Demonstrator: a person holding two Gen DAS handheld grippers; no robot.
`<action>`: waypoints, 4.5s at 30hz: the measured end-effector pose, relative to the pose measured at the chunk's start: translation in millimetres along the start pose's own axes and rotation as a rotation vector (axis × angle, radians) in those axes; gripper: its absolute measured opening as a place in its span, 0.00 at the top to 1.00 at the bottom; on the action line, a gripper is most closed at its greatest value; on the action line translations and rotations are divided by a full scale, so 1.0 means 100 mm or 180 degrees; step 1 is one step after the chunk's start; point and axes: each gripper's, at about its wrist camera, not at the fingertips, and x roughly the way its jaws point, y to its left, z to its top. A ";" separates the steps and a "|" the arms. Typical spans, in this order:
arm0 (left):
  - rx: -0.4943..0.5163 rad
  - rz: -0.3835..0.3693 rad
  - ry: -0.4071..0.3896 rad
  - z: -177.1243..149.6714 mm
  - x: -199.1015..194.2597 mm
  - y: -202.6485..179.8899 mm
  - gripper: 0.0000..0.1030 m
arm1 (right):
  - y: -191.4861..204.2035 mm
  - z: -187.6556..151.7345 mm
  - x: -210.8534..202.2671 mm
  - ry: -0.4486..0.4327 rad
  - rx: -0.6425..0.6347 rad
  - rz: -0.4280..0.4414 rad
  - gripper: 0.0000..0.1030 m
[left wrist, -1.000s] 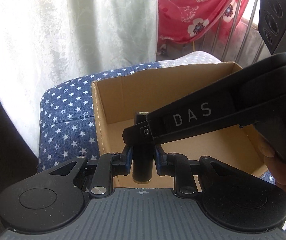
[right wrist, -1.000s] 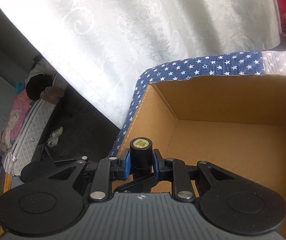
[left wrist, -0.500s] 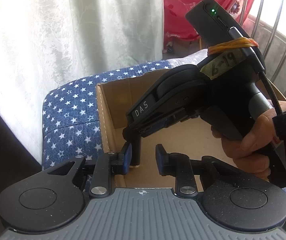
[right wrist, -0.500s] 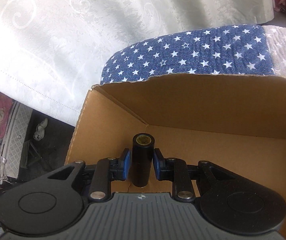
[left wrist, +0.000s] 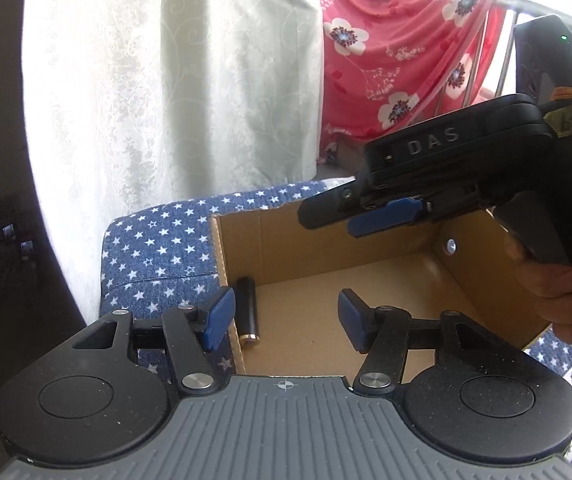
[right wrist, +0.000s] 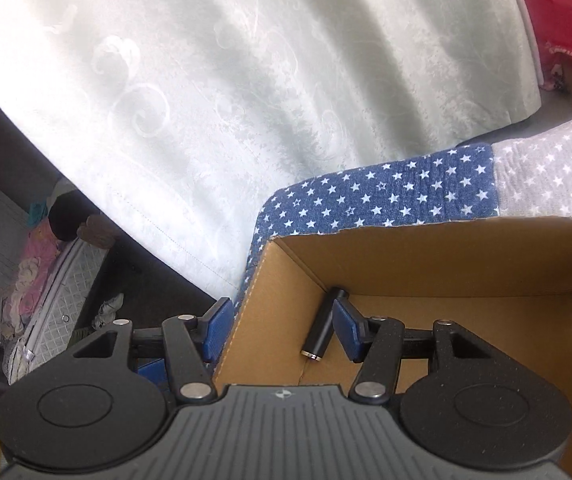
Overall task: Organize rigid objects
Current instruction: 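Carry the black cylinder into the cardboard box and open the right gripper, then grasp the green glue stick from the pink bowl with the right gripper, then lower the green glue stick into the box beside the cylinder, release, then grasp the black key fob in the pink bowl with the right gripper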
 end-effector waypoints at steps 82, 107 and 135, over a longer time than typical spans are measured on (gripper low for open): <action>0.0355 -0.0656 0.0011 -0.30 -0.55 -0.52 0.79 | 0.21 -1.06 -0.82 -0.0178 0.0062 0.0436 0.82; 0.0334 0.0135 0.0823 0.15 0.86 -0.15 0.77 | -0.74 -0.03 1.17 0.0791 0.0708 -0.0098 0.81; 0.0582 -0.0764 0.0168 -1.37 -0.75 -0.78 0.69 | -0.58 -2.34 -1.29 -0.0599 0.0498 0.0185 0.80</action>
